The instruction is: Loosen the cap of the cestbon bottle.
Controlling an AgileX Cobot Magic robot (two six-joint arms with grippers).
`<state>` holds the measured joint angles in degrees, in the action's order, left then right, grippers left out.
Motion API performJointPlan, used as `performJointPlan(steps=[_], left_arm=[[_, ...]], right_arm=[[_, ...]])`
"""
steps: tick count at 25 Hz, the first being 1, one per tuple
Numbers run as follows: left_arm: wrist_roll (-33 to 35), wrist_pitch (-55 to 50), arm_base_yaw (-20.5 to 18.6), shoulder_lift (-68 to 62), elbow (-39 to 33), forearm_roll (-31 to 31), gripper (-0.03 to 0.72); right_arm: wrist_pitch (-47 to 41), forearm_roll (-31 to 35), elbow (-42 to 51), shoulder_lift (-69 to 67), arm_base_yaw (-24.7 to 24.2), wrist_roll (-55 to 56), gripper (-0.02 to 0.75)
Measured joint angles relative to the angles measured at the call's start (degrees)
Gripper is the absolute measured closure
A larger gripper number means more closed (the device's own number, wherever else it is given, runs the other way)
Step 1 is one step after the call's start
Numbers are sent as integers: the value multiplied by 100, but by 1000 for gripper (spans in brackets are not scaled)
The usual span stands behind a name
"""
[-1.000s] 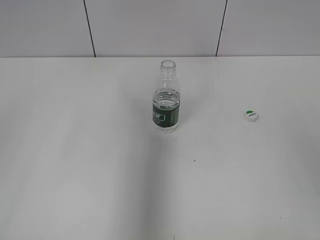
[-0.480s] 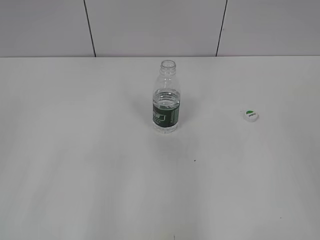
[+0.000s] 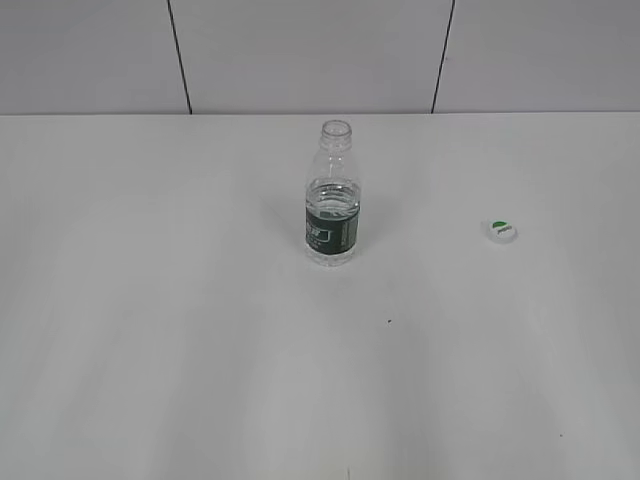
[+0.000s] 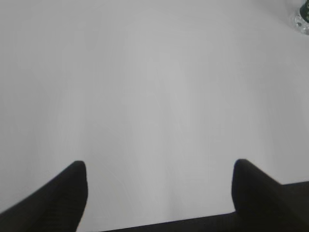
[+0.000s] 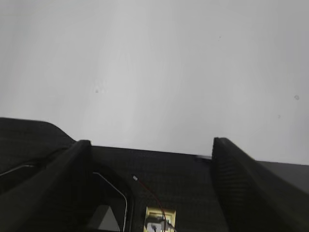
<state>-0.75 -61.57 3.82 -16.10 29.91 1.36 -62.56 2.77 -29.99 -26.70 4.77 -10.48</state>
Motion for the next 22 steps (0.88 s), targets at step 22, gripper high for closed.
performJointPlan(steps=[22], left_arm=[[0, 16, 0, 1645, -11, 56, 153]], right_arm=[[-8, -321, 37, 2703, 0, 455, 155]])
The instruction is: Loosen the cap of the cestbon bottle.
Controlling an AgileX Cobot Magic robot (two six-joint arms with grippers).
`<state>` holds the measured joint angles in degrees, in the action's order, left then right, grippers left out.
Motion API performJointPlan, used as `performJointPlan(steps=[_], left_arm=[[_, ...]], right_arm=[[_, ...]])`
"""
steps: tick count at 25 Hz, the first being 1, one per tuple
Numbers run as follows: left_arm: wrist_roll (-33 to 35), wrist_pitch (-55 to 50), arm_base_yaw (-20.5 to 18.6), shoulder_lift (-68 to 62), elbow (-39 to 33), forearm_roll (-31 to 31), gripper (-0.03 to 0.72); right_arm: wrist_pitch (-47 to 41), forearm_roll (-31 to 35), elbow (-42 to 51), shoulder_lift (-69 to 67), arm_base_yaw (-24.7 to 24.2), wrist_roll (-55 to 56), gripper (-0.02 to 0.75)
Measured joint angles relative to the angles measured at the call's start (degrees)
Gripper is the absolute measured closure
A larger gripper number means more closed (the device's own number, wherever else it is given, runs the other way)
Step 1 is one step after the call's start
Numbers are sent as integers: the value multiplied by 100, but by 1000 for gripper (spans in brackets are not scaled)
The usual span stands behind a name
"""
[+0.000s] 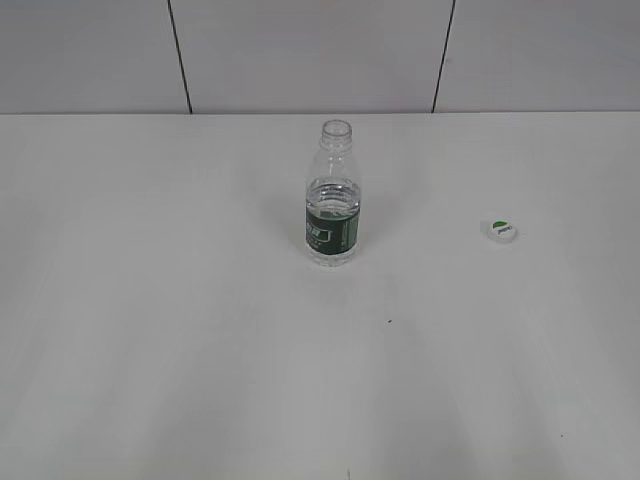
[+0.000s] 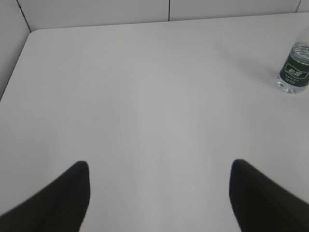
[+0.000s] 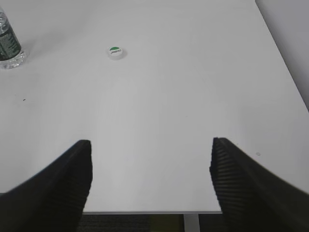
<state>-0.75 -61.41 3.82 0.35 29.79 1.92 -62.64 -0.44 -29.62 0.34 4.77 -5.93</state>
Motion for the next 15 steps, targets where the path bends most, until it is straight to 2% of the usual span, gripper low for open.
performJointPlan(steps=[15], left_arm=[[0, 5, 0, 5, 0, 0, 154]], right_arm=[[0, -17, 0, 0, 0, 23, 155]])
